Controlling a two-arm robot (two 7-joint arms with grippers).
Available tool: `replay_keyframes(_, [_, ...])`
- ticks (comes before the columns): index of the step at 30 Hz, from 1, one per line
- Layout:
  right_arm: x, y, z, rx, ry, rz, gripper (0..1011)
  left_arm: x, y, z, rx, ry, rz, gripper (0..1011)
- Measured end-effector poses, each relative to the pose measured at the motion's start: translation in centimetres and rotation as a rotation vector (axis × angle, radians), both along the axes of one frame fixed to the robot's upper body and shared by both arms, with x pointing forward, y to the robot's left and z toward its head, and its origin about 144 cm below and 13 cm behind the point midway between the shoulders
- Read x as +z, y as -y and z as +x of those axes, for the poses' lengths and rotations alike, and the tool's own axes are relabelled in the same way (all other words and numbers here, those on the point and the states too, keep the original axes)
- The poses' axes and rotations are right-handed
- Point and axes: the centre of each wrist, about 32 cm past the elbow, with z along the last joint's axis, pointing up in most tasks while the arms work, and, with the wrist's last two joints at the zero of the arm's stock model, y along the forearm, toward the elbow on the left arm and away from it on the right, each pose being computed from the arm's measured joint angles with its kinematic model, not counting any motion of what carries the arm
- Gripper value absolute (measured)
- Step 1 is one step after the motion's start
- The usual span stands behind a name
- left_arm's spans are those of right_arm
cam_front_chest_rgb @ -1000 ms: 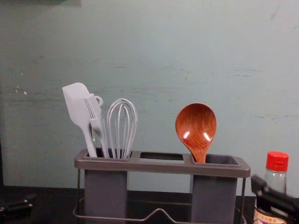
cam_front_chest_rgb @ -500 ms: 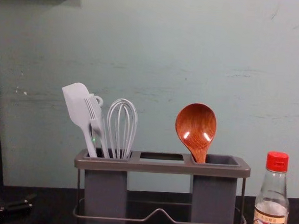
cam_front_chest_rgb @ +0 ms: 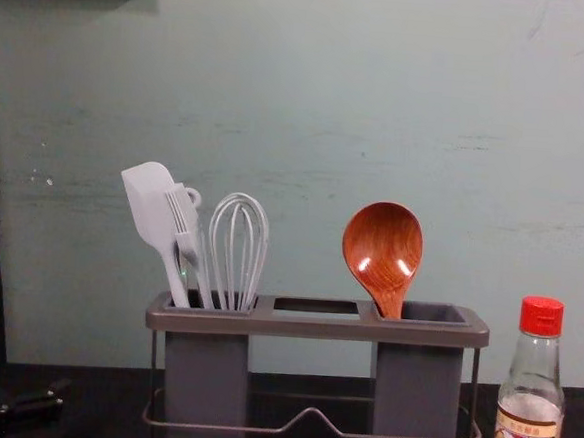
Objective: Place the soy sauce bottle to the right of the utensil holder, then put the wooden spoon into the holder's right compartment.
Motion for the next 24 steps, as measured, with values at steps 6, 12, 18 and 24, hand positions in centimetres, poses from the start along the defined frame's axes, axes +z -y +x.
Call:
replay_keyframes(6, [0.00,0.00,-0.01,0.000,0.000,0.000,1004,0.00,0.00,0.00,0.000,0.000,0.000,1011])
replay_keyframes(12, [0.00,-0.01,-0.02,0.000,0.000,0.000,1004,0.00,0.00,0.00,0.000,0.000,0.000,1012])
replay_keyframes(18, [0.01,-0.01,-0.02,0.000,0.001,0.000,1004,0.00,0.00,0.00,0.000,0.000,0.000,1011])
replay_keyframes(24, [0.01,-0.01,-0.02,0.000,0.001,0.000,1004,0.00,0.00,0.00,0.000,0.000,0.000,1011])
